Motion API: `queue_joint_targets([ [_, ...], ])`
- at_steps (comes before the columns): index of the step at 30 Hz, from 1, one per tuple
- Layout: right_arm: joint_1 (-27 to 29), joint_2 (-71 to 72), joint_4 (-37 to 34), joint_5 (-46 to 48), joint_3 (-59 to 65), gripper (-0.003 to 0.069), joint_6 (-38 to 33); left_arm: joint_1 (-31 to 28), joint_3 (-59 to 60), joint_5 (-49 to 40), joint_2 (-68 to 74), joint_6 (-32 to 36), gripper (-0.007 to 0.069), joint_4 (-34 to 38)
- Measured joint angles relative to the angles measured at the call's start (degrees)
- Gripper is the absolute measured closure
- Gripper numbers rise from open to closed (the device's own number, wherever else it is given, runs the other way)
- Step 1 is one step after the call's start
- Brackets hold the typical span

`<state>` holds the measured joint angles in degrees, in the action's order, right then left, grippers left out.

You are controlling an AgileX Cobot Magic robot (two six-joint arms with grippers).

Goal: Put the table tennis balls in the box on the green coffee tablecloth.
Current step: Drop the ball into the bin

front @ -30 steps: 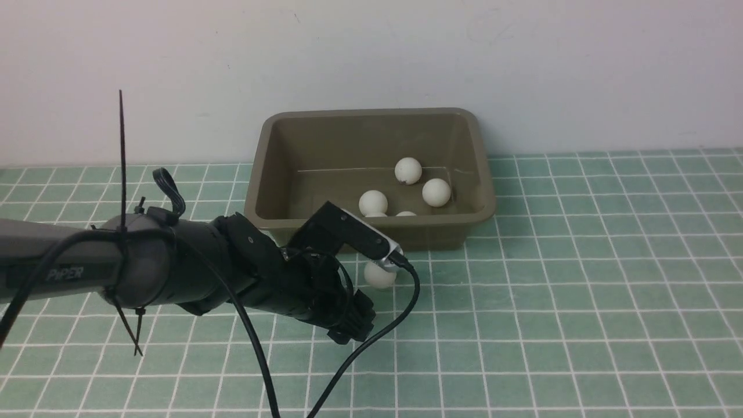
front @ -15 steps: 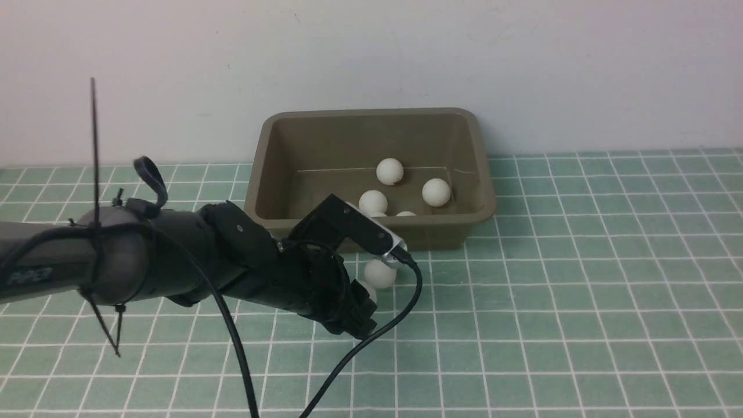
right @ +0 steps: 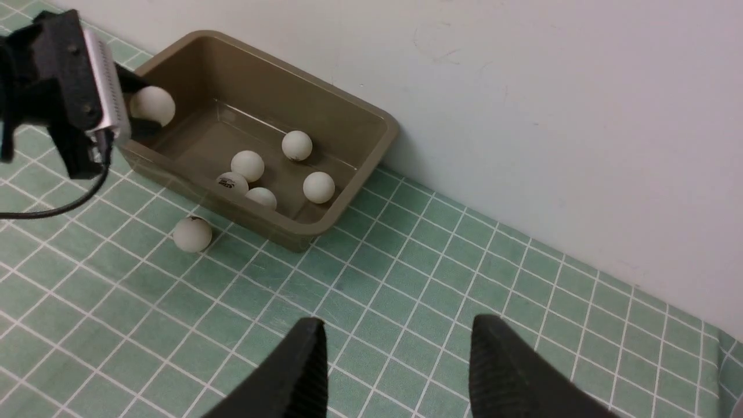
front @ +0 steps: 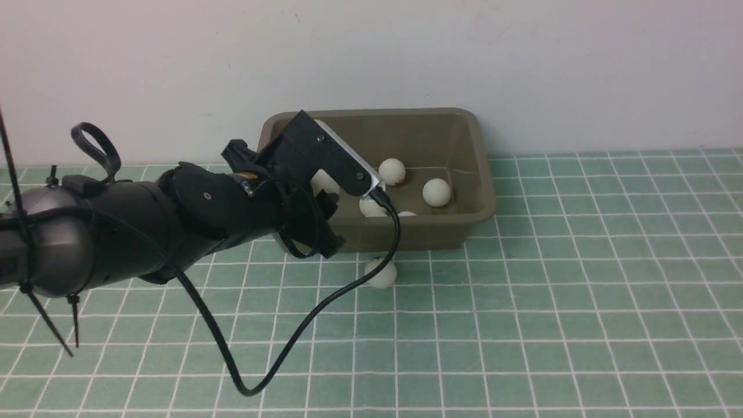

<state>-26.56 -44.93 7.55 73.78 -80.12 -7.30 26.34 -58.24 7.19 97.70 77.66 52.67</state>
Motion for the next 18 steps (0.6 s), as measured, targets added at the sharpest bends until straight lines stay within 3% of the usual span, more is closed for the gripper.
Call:
queue_joint_targets([
  [9,0.0,0.0,-1.36,0.0,0.0,0.0341,0.04,-0.56,-11.72,-0.48,9.98,1.36,0.0287,-0.38],
  [15,0.0,0.0,-2.98,0.0,0.0,0.0341,0.04,-1.6,-13.2,-0.89,11.48,1.36,0.0204,1.11],
  [18,0.0,0.0,-3.33,0.0,0.0,0.0341,0.04,-2.26,-13.46,-0.89,11.49,1.36,0.015,5.68],
])
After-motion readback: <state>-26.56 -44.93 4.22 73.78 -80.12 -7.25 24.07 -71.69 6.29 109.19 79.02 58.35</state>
